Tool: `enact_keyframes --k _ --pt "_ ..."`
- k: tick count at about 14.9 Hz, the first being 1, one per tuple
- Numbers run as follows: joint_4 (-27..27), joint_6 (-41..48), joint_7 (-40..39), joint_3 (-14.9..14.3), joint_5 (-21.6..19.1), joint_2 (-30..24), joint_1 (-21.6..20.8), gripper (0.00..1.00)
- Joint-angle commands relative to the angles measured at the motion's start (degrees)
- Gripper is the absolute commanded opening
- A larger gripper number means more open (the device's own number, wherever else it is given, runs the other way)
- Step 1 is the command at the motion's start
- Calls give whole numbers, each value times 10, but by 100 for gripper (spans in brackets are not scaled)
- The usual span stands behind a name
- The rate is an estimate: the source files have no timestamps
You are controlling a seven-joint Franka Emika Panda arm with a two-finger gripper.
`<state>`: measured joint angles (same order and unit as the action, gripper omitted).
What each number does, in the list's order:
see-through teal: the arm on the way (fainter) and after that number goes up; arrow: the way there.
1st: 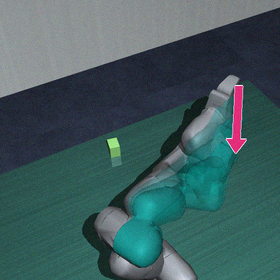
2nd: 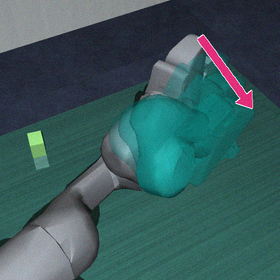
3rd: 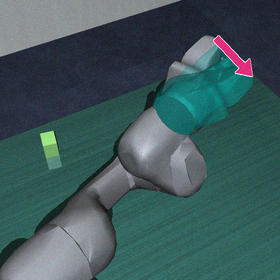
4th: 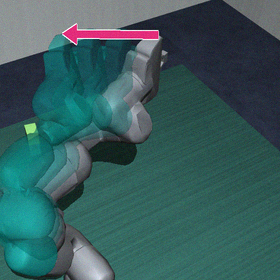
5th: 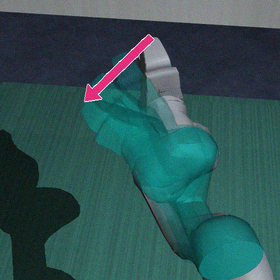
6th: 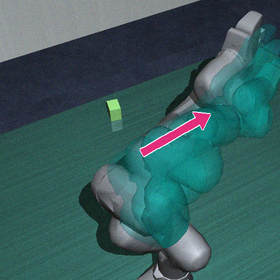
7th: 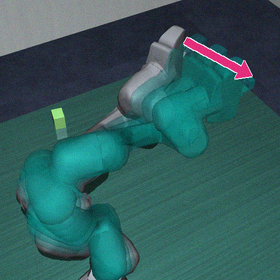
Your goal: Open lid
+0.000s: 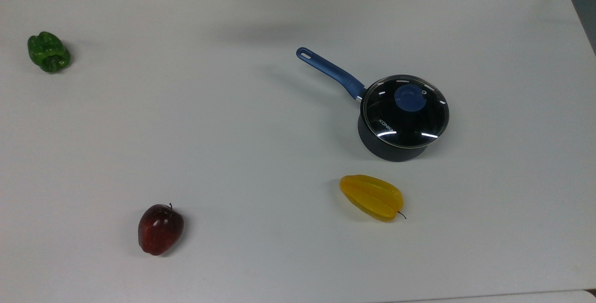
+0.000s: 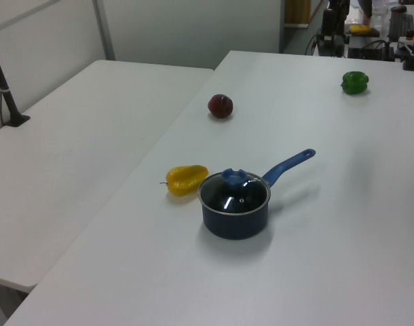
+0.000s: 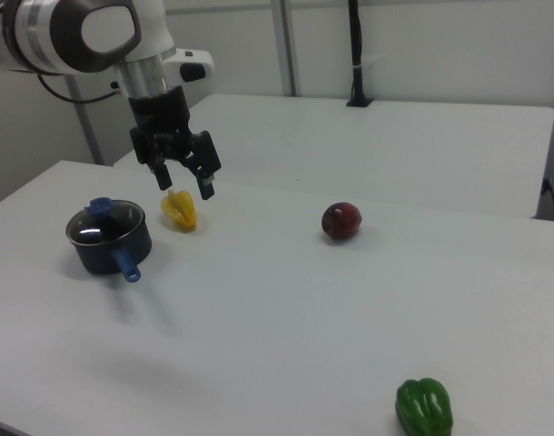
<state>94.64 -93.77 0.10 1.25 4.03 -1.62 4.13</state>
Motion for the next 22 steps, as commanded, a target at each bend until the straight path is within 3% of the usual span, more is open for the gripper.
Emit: enact_keyframes --k 1,22 --pt "-6 3 -16 0 -3 10 -3 100" --pt "-8 -6 -16 -4 -3 14 -3 100"
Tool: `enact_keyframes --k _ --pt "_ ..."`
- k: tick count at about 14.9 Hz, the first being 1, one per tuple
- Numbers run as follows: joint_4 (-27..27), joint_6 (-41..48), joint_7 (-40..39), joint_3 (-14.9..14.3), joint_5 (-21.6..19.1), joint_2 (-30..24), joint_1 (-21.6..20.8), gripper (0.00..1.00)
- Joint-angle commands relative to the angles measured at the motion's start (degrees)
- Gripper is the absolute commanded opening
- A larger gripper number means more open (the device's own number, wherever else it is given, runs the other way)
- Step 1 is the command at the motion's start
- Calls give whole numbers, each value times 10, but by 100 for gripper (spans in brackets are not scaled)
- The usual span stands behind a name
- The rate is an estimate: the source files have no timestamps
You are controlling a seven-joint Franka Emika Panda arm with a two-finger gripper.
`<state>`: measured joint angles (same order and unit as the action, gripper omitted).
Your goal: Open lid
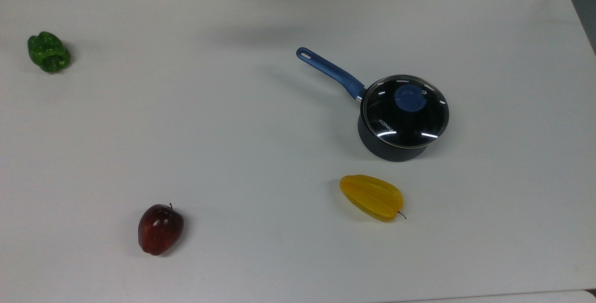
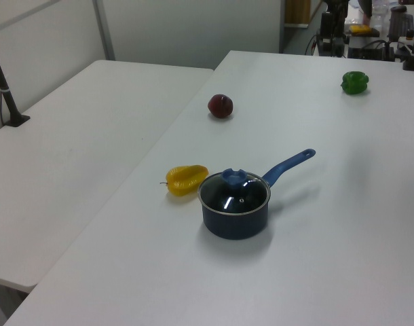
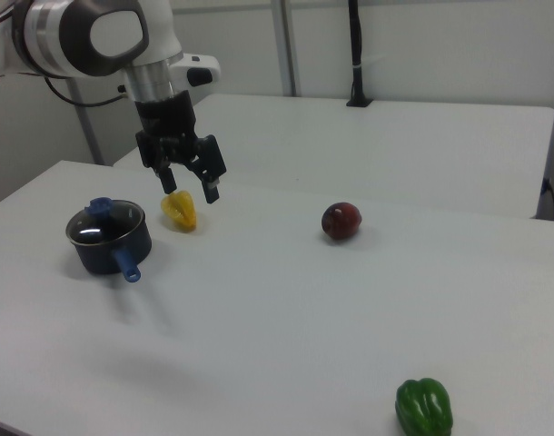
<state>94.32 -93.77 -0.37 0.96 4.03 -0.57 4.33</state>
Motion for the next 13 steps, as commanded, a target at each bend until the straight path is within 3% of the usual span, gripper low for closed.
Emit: enact_keyframes --k 1,7,13 --pt "-5 -8 -11 2 -4 7 -5 100" --pt "-5 -78 -4 6 -8 41 -66 100" --pt "-5 -167 50 6 -23 65 -172 100"
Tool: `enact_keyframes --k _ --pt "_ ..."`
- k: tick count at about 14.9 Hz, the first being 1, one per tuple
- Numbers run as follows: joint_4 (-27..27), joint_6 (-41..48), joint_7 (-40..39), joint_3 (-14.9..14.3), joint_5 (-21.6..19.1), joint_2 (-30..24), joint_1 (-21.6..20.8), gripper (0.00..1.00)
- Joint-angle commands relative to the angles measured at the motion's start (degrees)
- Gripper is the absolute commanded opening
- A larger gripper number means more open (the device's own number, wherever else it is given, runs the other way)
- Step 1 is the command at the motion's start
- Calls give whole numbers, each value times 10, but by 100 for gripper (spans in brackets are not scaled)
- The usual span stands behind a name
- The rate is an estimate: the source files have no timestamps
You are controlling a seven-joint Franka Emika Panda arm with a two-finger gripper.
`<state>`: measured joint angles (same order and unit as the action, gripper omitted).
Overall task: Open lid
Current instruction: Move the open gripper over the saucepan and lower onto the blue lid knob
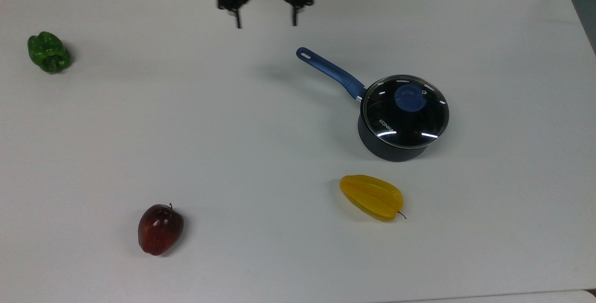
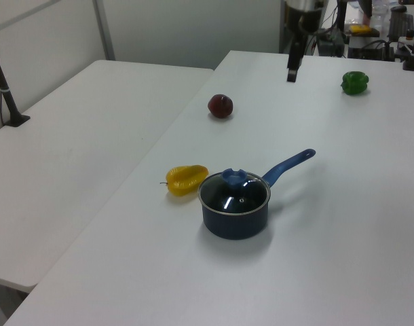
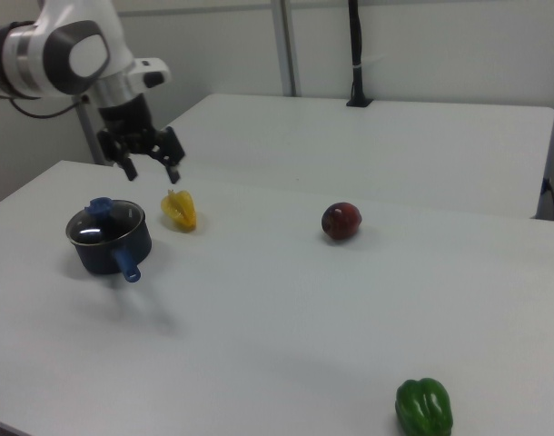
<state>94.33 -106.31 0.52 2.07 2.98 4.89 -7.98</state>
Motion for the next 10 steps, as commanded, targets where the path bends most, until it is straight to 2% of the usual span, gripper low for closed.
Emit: enact_keyframes --k 1,5,10 --pt "-5 -52 49 -5 -12 19 -69 100" --pt "-5 -114 89 -5 -10 51 -138 100" --pt "-5 -220 128 -5 -8 103 -178 100"
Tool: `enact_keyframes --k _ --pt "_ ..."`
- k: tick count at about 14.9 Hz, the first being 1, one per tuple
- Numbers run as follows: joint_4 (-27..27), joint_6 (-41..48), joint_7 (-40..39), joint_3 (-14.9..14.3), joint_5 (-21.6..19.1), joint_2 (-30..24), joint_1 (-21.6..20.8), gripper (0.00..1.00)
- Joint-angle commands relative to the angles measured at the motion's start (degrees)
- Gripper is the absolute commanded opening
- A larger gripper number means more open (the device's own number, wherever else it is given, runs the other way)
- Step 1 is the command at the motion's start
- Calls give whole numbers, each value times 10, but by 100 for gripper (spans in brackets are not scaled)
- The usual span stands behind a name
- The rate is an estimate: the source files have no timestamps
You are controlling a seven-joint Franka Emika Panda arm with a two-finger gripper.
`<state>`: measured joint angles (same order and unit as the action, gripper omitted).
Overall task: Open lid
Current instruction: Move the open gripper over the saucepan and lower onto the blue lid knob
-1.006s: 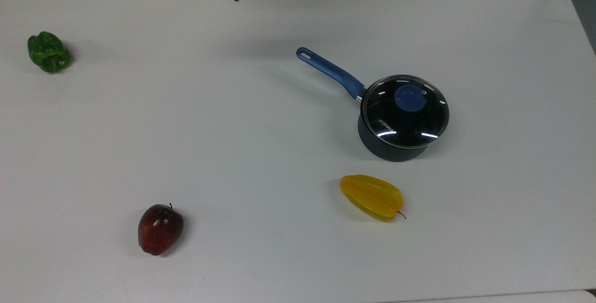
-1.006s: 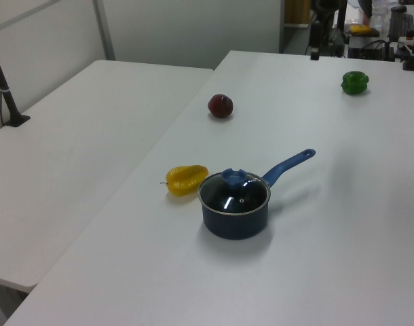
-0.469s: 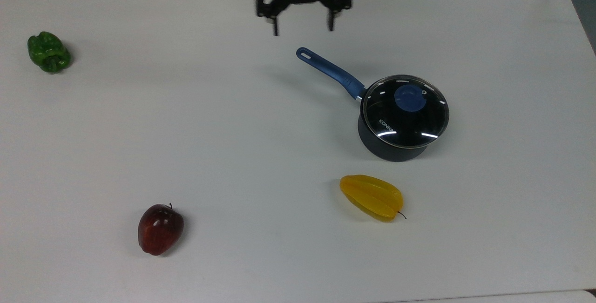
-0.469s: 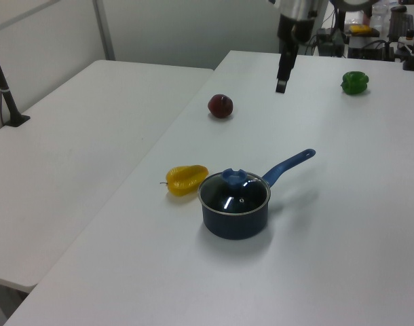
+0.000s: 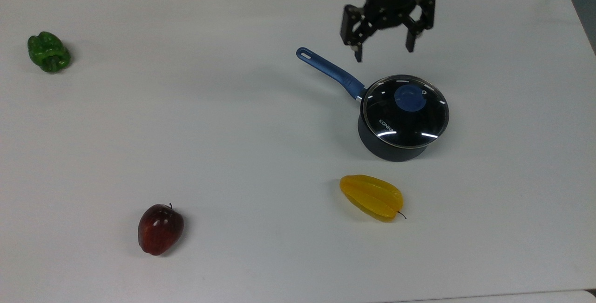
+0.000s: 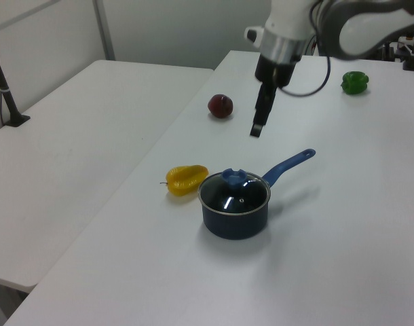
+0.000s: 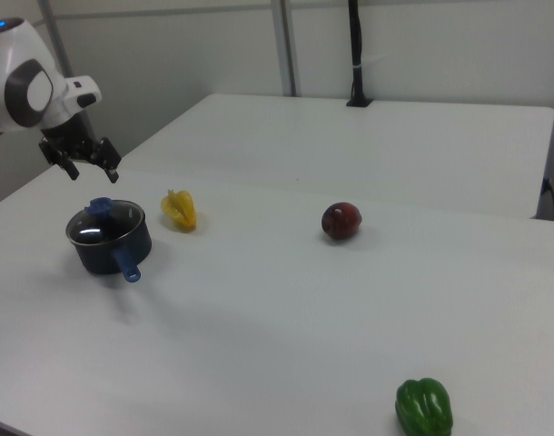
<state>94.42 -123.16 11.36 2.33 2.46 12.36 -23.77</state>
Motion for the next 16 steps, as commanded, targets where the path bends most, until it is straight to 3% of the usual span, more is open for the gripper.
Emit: enact_keyframes --k 1,5,13,16 --pt "-6 -62 25 -8 2 40 -28 100" --pt "-6 -117 43 -8 7 75 -44 100" --pt "-6 -129 78 -8 39 101 -49 100" --pt "-6 -129 87 -8 61 102 -51 93"
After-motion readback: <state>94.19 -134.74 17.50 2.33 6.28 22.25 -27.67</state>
